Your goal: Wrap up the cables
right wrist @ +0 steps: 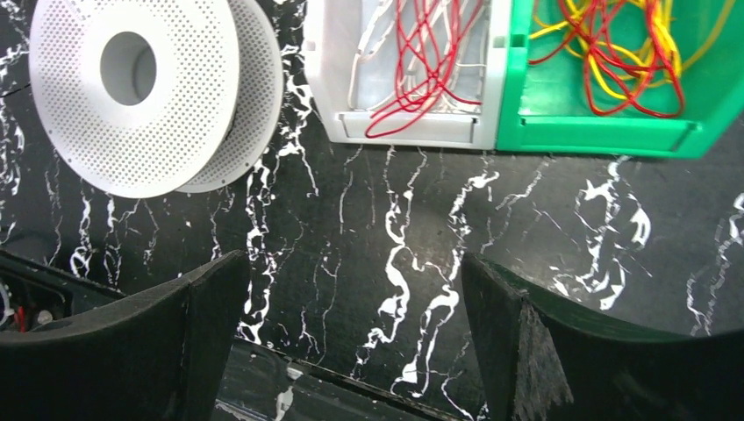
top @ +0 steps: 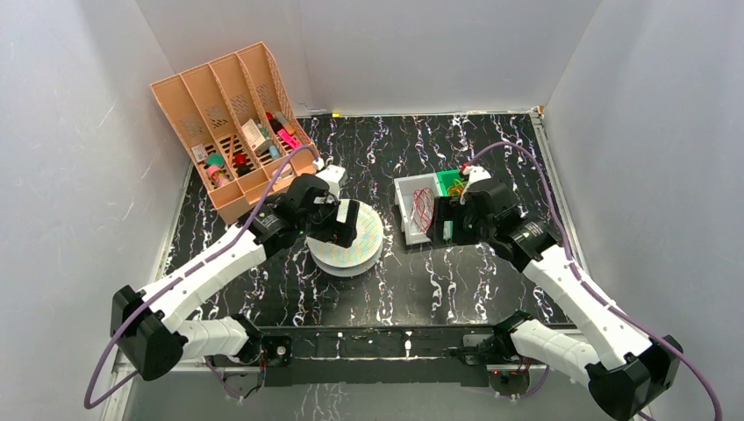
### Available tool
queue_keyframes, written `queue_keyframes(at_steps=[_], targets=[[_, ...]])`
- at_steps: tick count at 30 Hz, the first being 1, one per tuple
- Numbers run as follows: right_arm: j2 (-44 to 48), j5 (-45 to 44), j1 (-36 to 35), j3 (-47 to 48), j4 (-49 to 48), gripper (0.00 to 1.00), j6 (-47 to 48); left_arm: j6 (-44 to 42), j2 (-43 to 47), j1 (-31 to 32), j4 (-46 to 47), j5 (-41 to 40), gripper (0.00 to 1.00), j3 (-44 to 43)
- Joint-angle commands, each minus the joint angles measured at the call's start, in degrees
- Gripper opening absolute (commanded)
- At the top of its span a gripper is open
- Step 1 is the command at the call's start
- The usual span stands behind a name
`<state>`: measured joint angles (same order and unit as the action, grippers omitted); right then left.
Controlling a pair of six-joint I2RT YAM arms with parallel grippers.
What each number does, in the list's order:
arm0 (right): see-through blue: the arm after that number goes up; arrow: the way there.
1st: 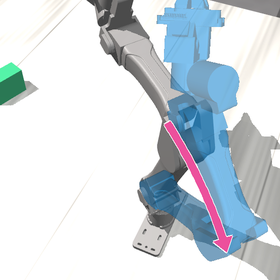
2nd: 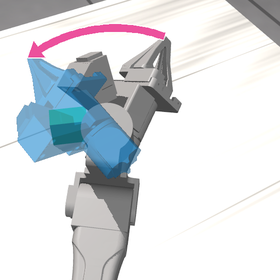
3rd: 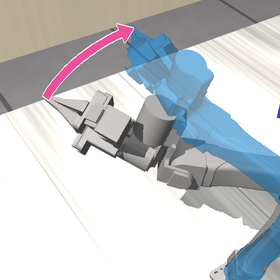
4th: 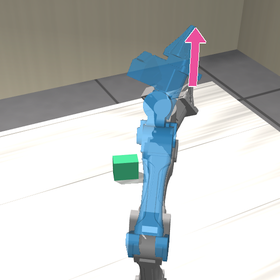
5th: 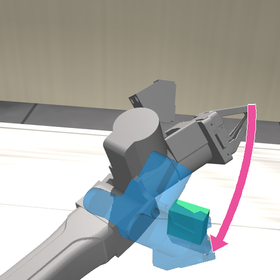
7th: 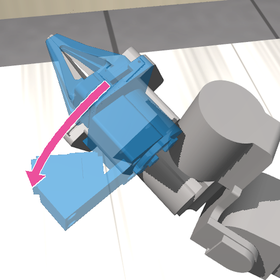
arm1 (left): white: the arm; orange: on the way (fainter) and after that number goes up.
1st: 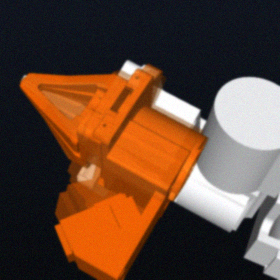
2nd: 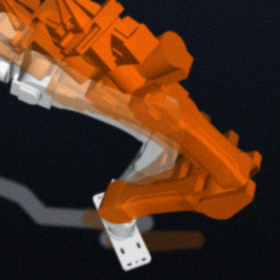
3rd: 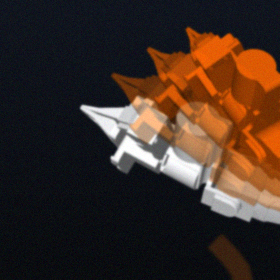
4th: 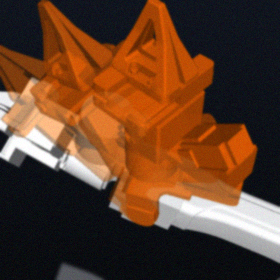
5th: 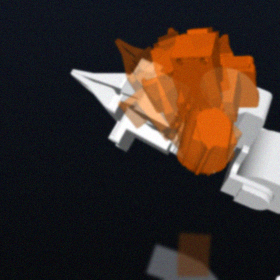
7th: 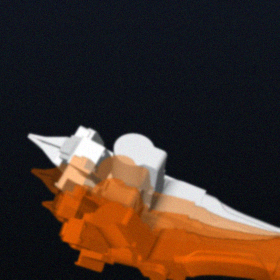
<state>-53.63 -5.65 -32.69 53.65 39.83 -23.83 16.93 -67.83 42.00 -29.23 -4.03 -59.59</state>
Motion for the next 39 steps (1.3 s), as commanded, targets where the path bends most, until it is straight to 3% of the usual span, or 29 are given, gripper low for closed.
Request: queue_keyframes(at_steps=[1, 12, 28, 39], targets=[[-2.0, 4.4, 0.0, -0.6, -5.8, 0.98, 1.5, 1.0, -2.7, 0.0, 2.4, 2.0, 0.98, -0.5], [-4.9, -0.7, 0.0, -2.1, -7.2, 0.98, 0.9, 2.3, -15.6, 0.0, 4.0, 8.5, 0.98, -5.3], [0.9, -7.1, 0.0, -4.8, -4.3, 0.98, 0.2, 1.8, -30.6, 1.7, 0.4, -0.9, 0.98, -15.8], [3.6, -6.5, 0.0, -5.7, -4.0, 0.99, -0.7, 1.9, -34.9, 5.2, -3.8, -3.2, 0.98, -19.5]])
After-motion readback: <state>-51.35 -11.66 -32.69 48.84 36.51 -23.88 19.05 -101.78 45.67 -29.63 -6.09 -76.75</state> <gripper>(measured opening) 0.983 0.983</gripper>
